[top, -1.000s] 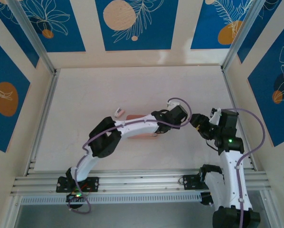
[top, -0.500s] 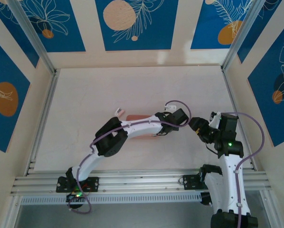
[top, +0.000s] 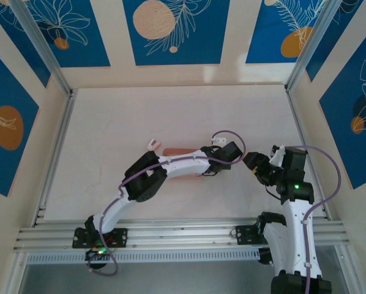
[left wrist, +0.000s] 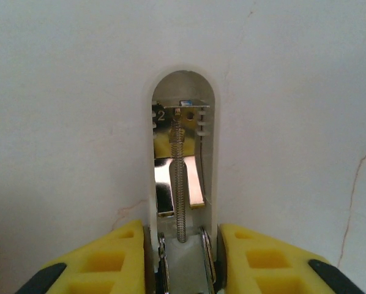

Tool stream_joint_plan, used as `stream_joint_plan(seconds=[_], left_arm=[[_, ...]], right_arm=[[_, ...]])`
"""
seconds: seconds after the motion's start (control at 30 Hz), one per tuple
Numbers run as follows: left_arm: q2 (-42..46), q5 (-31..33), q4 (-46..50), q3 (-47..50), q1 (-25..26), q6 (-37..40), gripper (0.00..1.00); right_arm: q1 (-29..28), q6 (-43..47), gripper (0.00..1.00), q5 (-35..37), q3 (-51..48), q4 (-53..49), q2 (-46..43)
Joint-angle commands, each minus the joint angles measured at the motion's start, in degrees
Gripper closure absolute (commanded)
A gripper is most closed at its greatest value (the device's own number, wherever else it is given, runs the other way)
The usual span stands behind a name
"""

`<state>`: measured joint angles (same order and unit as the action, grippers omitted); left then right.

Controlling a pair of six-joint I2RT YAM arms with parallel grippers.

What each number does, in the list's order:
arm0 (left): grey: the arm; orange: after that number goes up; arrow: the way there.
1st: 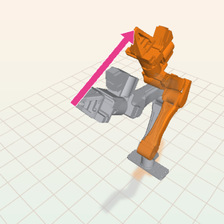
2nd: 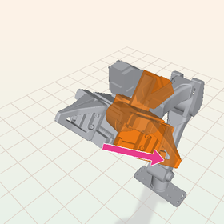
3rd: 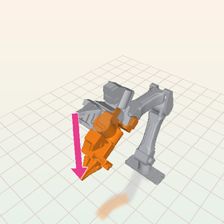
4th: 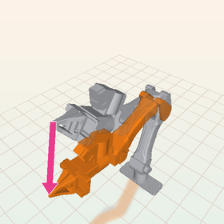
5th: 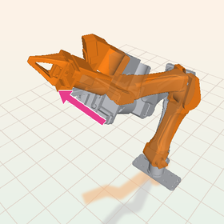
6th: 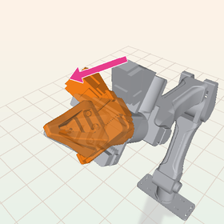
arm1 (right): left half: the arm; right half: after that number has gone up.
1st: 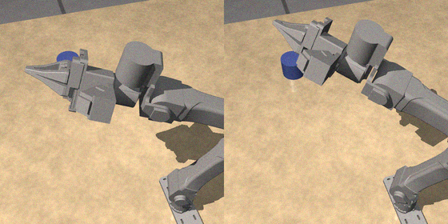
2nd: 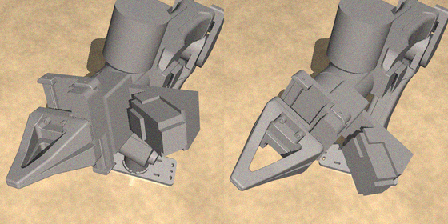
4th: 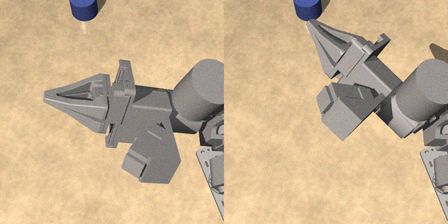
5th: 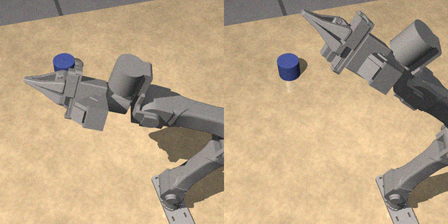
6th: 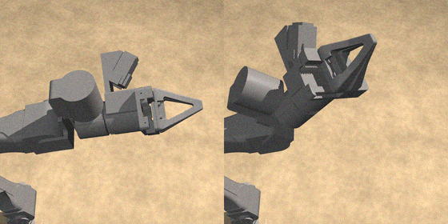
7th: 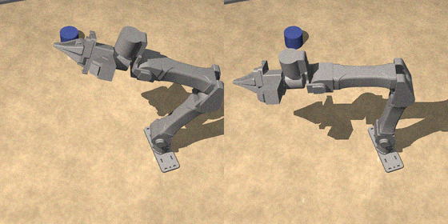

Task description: Load the staples into the stapler

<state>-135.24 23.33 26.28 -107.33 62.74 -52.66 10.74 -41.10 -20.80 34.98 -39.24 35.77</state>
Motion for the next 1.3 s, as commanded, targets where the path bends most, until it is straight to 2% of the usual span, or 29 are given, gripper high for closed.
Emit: stream_joint_plan(seconds=[0.0, 0.57, 0.8, 0.97, 1.07, 1.27], left_arm=[[0.1, -1.6, -1.3, 1.0, -0.3, -1.5, 0.68], [4.6, -3.5, -4.2, 3.0, -0.2, 1.6, 0.52], [11.1, -2.7, -5.9, 4.1, -0.2, 6.6, 0.49], [17.9, -2.9, -8.6, 8.5, -0.8, 12.3, 0.48], [22.6, -4.9, -9.5, 13.0, -2.4, 15.7, 0.47], [32.7, -18.3, -9.6, 24.1, -11.4, 21.8, 0.44]], right_arm=[[0.2, -0.4, 0.38, -1.5, 0.4, -1.5, -0.8], [0.1, 0.6, 0.38, -3.6, 2.2, -2.4, -0.3], [0.2, 4.2, 0.38, -3.3, 5.1, -5.2, 2.5], [-0.7, 6.7, 0.40, -4.3, 7.1, -5.6, 4.5], [-3.3, 7.2, 0.41, -2.3, 8.5, -6.1, 6.1], [-14.9, 6.1, 0.40, 6.1, 9.6, -2.9, 9.6]])
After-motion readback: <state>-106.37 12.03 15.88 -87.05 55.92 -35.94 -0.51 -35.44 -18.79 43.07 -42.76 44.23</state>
